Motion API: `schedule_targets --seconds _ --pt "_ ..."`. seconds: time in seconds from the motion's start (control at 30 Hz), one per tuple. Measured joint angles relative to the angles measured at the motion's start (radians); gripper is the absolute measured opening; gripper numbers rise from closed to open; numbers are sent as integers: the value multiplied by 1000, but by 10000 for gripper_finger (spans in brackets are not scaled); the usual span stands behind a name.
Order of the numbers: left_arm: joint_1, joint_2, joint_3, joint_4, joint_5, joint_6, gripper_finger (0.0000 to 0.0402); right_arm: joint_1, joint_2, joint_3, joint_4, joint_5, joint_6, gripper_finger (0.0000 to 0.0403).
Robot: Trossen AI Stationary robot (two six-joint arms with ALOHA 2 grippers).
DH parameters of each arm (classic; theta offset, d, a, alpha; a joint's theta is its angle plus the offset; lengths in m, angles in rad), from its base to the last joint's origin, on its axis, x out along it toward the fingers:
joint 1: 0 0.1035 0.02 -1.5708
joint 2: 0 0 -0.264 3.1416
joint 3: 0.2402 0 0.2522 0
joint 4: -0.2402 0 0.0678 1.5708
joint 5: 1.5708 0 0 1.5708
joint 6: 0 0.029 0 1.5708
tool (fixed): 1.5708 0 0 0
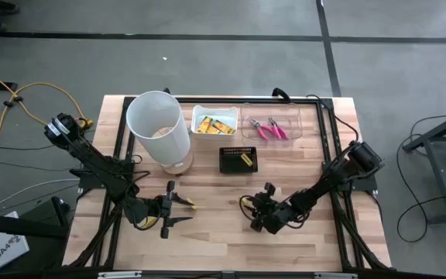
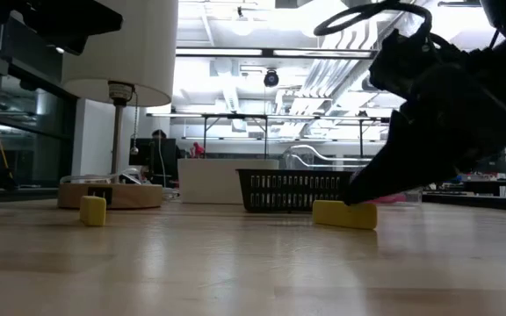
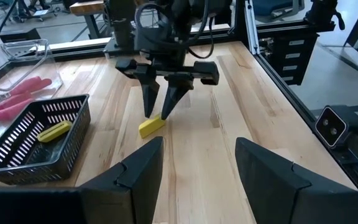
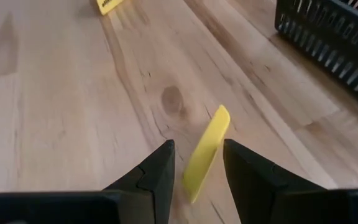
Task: Pick & Place School Supplies
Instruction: Put the yellow eraser into the black bin
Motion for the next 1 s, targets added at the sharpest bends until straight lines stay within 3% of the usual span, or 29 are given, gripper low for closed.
schedule_targets --seconds 0.47,1.0 --pt "0 0 0 0 0 0 193 0 30 0 14 -3 27 125" --pt "0 0 0 0 0 0 193 0 30 0 7 -26 28 49"
